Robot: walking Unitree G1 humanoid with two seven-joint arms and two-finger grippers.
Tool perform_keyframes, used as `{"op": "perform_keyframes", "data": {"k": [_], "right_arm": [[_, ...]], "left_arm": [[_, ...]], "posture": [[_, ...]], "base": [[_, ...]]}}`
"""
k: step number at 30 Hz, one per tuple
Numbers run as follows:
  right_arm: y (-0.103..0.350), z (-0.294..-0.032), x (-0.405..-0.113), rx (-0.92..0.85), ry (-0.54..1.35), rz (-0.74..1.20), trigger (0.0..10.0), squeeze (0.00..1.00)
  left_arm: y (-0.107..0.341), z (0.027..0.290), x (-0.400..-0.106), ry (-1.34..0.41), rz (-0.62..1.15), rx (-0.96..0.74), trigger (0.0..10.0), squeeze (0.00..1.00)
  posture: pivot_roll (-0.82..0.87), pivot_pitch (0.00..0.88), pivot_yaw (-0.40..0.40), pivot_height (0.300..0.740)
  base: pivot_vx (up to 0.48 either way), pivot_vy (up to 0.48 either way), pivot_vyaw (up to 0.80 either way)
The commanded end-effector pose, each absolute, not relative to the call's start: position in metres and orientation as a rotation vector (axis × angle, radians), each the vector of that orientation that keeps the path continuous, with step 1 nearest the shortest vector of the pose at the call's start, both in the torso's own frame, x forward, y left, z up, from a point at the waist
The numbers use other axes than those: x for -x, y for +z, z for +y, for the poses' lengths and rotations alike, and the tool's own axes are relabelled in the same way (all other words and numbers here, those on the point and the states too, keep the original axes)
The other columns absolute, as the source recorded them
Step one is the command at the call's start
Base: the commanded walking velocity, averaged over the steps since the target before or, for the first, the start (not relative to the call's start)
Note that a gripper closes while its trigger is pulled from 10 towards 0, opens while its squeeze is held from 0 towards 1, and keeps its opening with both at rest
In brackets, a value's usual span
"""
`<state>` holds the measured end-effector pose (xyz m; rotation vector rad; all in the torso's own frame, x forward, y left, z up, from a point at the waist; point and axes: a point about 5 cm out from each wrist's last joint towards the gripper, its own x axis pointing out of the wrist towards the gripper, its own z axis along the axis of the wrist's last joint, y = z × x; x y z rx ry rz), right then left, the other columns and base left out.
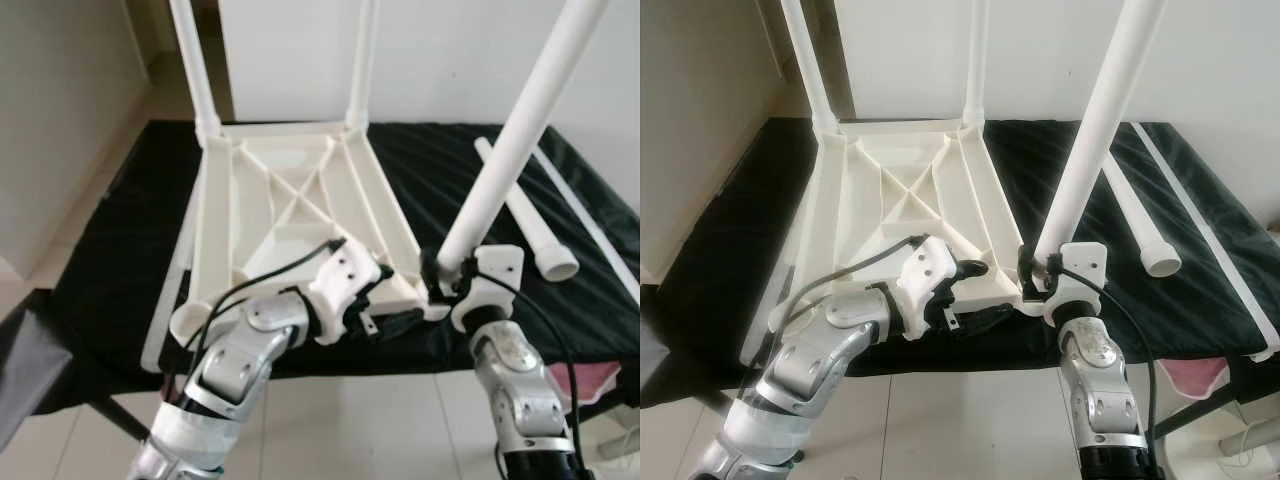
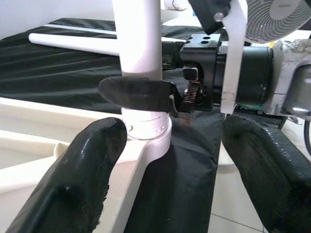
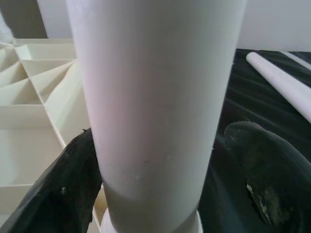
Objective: Building children table
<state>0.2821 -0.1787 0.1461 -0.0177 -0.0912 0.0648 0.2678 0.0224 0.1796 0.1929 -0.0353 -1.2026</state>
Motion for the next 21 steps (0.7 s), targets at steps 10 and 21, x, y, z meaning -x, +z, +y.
{"op": "perform_keyframes", "data": {"k": [10, 21], "right_arm": [[0.141, -0.183, -0.294, 0.069, 0.277, -0.040, 10.0, 0.00], [0.138, -0.192, -0.306, 0.151, 0.444, 0.002, 10.0, 0.00]], "left_arm": [[0.181, 0.027, -0.276, -1.114, -0.062, -0.212, 10.0, 0.00], [0.181, 0.027, -0.275, -1.106, -0.068, -0.221, 10.0, 0.00]], "posture": [[-0.02, 0.011, -0.022, 0.740], [-0.01, 0.022, -0.011, 0.740]], "base": [[0.000, 0.000, 0.00], [0.000, 0.000, 0.00]]}}
